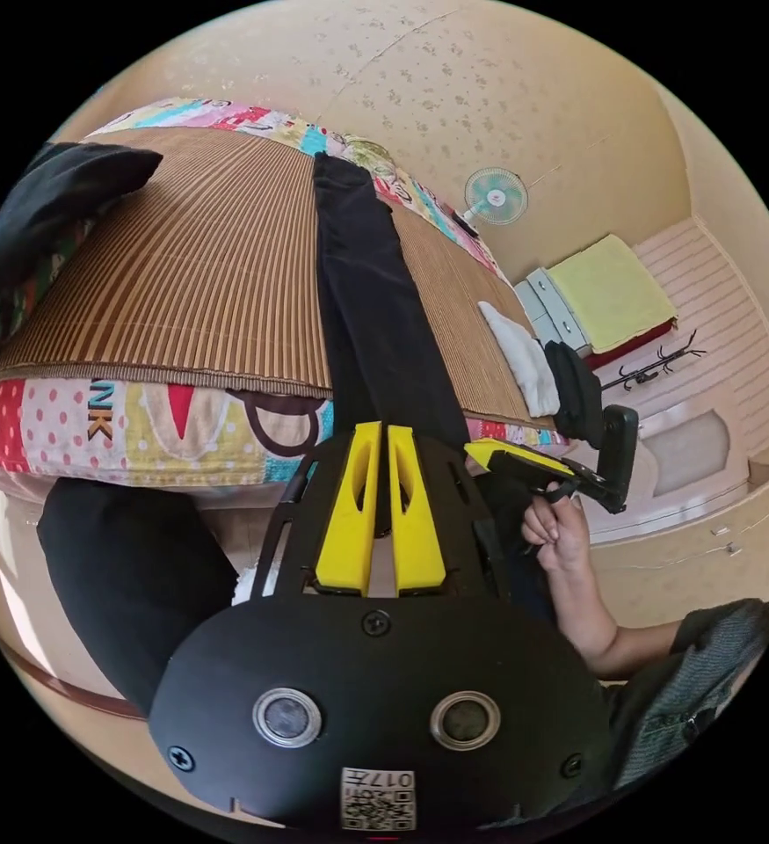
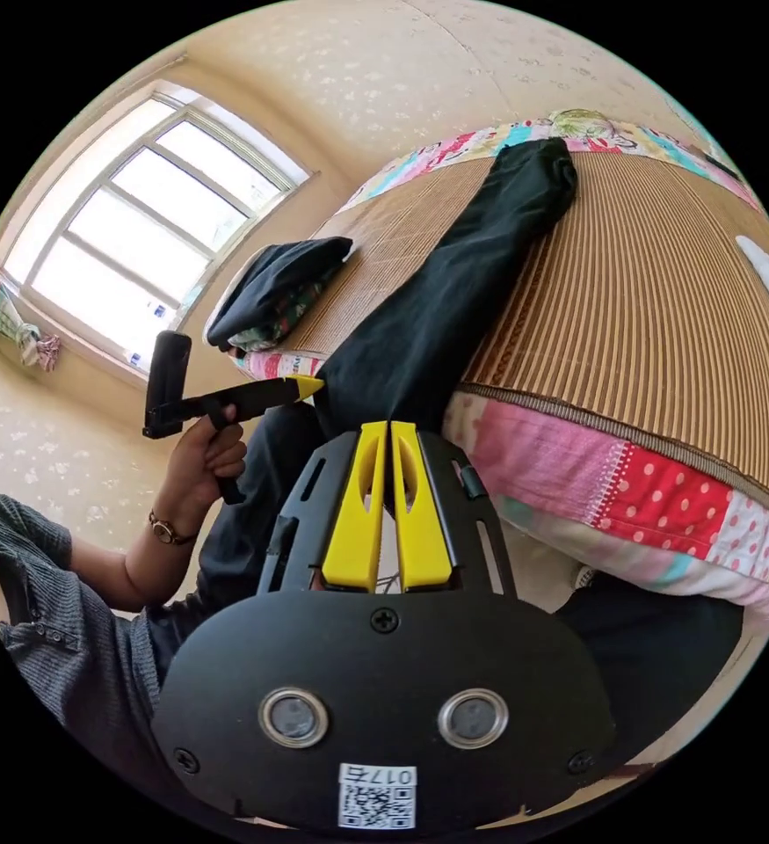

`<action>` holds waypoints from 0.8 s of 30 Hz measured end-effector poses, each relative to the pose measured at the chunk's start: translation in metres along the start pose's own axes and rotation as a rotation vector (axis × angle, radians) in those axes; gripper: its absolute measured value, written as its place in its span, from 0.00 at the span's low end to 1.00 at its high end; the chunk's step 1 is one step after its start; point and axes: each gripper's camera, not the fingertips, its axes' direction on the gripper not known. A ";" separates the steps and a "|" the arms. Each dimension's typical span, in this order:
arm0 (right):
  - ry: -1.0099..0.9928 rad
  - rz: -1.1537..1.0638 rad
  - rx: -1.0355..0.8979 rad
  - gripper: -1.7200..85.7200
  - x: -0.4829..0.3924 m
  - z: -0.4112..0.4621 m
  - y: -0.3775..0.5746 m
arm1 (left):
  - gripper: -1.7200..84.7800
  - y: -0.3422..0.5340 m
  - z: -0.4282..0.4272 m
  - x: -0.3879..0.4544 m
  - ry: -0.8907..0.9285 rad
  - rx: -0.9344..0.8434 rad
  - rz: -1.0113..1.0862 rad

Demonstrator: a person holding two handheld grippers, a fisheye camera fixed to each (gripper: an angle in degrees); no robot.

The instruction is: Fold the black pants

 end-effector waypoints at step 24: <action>-0.329 0.199 0.074 0.15 0.125 -0.050 -0.169 | 0.16 -0.214 0.037 -0.070 0.013 0.056 -0.009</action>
